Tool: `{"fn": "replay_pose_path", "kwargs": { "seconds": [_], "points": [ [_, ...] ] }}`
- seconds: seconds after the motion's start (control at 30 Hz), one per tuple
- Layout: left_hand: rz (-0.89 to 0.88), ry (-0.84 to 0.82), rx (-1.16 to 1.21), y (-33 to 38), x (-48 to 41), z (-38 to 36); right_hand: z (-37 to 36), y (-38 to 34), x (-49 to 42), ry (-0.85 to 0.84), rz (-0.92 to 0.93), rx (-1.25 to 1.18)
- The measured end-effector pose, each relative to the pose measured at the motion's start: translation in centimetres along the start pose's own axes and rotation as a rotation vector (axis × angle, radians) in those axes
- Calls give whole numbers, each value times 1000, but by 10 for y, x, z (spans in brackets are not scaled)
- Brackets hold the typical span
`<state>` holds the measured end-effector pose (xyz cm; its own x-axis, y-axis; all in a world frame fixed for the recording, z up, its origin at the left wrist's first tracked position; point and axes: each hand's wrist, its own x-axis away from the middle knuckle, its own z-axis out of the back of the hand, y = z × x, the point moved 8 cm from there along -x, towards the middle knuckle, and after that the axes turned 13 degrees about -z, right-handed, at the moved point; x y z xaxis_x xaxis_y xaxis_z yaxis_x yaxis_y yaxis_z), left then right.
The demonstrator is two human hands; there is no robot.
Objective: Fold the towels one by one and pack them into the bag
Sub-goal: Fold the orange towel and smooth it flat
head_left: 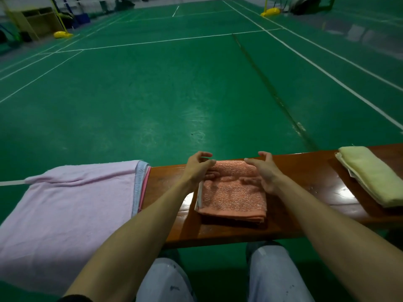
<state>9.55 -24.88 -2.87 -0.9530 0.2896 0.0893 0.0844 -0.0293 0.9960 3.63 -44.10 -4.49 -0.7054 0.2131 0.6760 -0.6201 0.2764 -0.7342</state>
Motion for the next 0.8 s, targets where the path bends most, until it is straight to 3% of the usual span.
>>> {"fn": "replay_pose_path", "kwargs": {
  "seconds": [0.17,0.43,0.6,0.8],
  "points": [
    [-52,35,52,0,11,3,3,5,14,10,125,49],
    [187,17,196,-20,32,-4,4,14,38,75,372,186],
    [284,-1,279,-20,40,-2,10,16,47,78,463,107],
    [106,96,207,-17,40,9,13,20,48,71,479,86]
  ]
}}
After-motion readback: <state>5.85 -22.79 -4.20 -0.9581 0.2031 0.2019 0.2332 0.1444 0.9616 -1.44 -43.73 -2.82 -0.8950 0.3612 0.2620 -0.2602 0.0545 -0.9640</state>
